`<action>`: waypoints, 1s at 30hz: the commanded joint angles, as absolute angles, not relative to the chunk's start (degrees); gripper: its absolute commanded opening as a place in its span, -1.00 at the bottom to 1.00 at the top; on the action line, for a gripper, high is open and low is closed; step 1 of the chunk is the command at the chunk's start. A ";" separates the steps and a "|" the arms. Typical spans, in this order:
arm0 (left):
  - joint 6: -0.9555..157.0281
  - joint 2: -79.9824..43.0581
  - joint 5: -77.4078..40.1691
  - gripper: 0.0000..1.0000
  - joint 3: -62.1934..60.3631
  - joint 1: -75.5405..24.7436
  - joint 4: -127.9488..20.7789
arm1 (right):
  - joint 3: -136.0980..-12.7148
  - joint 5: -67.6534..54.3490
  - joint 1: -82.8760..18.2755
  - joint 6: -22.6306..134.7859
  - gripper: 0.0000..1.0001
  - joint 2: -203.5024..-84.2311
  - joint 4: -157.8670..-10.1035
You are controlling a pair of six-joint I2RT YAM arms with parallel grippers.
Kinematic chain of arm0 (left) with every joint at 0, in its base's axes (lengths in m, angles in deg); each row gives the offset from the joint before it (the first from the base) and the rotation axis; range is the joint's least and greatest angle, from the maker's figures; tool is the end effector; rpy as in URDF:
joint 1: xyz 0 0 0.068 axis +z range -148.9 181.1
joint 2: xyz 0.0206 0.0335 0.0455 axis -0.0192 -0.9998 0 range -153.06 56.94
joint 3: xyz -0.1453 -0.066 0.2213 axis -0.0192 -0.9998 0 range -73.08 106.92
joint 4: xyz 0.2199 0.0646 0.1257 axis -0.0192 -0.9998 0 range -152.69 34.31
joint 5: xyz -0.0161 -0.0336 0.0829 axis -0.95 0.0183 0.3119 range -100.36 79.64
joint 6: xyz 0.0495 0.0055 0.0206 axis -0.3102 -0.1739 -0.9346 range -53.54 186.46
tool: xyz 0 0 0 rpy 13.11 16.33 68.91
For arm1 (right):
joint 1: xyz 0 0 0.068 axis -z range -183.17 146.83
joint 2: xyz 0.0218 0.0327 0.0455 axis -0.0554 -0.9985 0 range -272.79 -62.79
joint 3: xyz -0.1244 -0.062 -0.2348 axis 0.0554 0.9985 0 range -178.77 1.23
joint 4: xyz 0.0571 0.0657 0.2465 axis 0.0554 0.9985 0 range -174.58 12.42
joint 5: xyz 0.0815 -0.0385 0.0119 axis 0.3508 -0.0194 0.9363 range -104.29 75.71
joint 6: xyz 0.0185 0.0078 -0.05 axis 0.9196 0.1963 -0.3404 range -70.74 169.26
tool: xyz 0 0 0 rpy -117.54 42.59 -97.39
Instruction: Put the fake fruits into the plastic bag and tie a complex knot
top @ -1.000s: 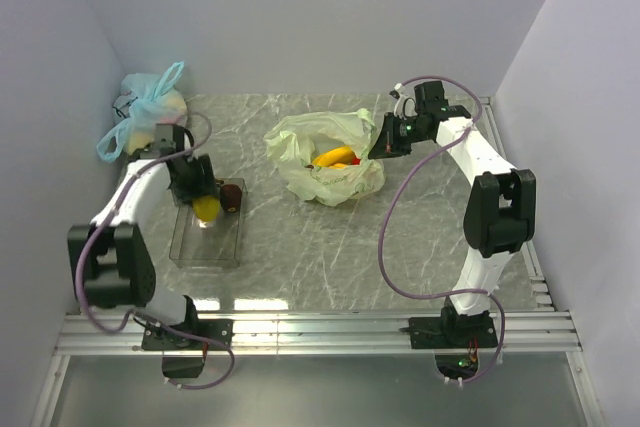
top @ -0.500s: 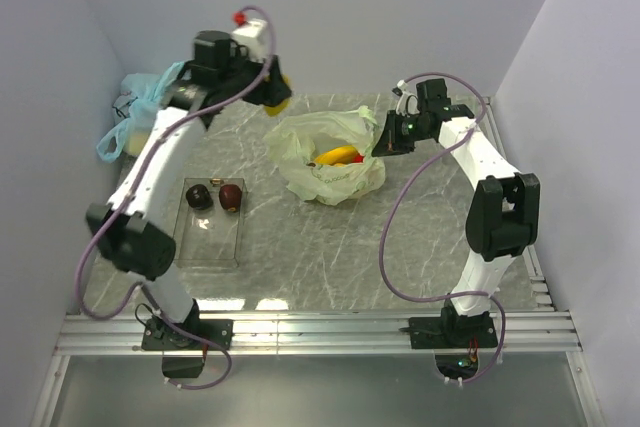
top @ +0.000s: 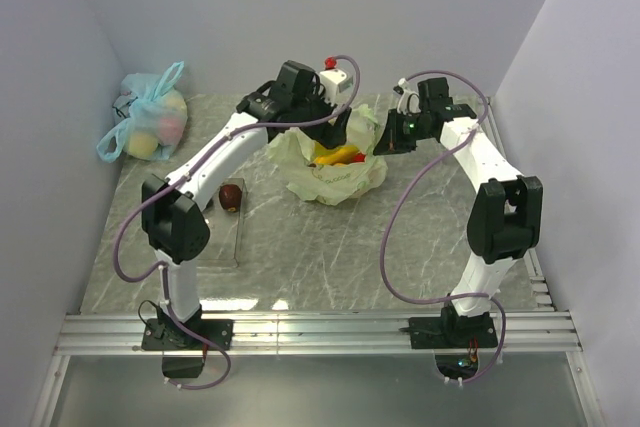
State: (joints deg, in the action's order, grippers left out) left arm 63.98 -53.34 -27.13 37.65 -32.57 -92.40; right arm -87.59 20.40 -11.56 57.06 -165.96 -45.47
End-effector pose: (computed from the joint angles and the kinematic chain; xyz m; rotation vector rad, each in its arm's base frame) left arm 0.3631 -0.2541 0.3592 0.8528 2.0748 -0.6223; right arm 0.3867 0.0774 0.2851 -0.2662 2.4585 0.8750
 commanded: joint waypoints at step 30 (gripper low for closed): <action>85.61 -19.43 -28.03 0.75 -5.83 5.50 -99.81 | -92.99 17.52 -14.16 51.99 -1.00 -163.68 -38.79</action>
State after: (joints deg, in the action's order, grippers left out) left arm 83.41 -23.74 -28.07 -2.54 5.83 -100.00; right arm -90.39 16.30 -14.07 53.75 -164.30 -40.57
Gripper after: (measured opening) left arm 0.885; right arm 0.006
